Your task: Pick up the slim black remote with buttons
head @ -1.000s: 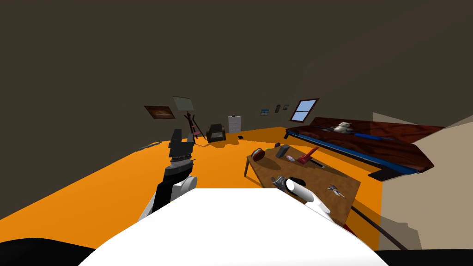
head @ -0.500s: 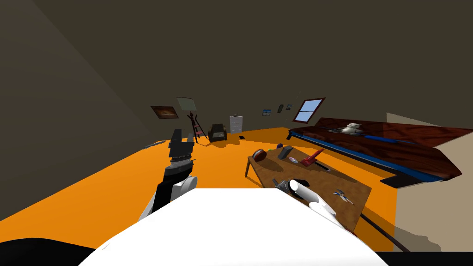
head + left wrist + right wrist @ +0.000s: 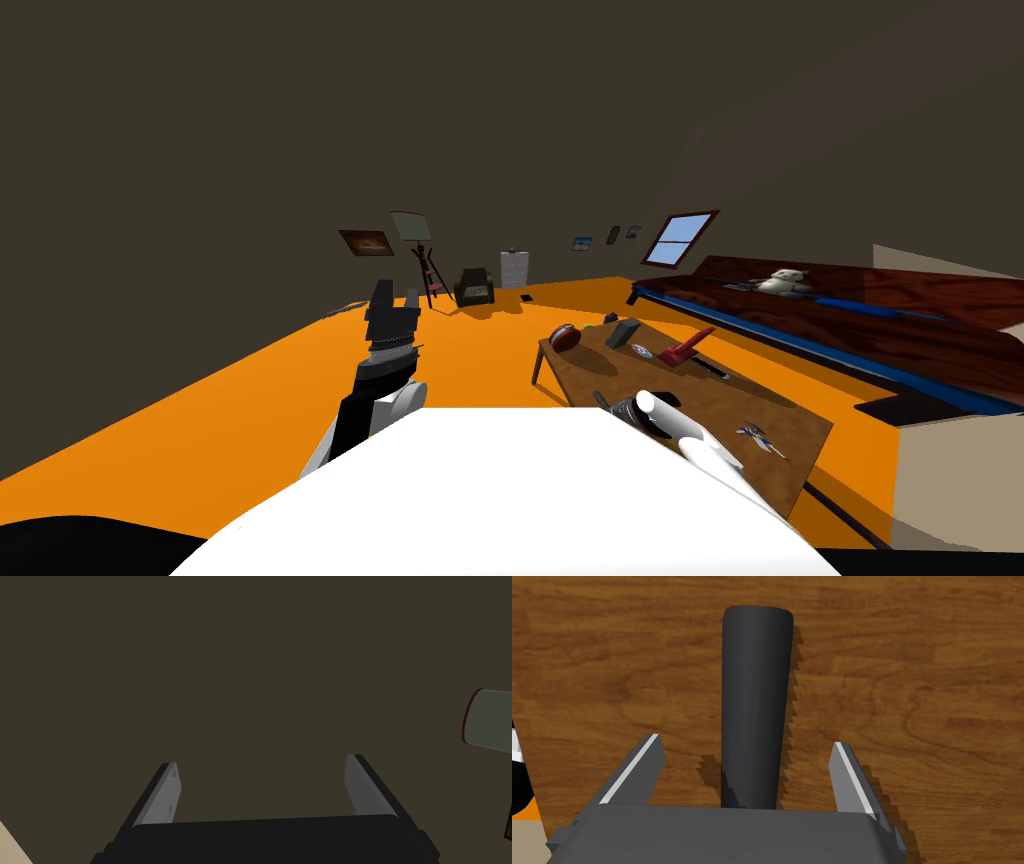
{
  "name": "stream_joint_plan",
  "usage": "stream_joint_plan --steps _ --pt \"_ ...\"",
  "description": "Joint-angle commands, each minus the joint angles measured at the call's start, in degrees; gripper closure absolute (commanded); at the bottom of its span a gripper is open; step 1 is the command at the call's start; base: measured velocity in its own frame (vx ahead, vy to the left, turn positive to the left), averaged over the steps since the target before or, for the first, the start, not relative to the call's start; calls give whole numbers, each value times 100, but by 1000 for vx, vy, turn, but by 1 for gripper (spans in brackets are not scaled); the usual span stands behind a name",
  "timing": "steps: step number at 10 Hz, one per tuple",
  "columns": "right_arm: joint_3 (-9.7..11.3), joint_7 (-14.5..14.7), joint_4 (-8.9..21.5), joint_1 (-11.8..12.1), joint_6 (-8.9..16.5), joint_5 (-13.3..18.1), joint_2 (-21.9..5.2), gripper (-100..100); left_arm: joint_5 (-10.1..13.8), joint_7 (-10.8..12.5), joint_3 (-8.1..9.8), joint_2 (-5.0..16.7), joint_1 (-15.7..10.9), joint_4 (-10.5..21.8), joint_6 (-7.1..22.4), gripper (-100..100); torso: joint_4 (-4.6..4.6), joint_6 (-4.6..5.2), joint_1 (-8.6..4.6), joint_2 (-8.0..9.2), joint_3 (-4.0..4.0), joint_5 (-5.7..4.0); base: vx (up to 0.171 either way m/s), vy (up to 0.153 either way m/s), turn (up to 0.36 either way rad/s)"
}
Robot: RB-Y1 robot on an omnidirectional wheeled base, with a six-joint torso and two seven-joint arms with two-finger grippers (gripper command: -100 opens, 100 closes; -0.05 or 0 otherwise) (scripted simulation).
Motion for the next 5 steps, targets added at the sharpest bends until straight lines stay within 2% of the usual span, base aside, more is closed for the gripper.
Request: stream_joint_plan --steps 1,3,4,5 --pt "-25 -33 164 -54 138 -77 -70 -100 0 0 0 0 0 0 0 0 0 0 0 0 0 0 3 -8 40" --pt "-24 -59 156 -51 150 -71 -68 -100 0 0 0 0 0 0 0 0 0 0 0 0 0 0 1 -4 12" --pt "-26 -53 173 -58 158 -77 -73 0 0 0 0 0 0 0 0 0 0 1 2 1 0 0 0 0 0" --pt "-7 29 345 -104 -33 13 90 -100 0 0 0 0 0 0 0 0 0 1 3 1 1 0 24 -33 -16"
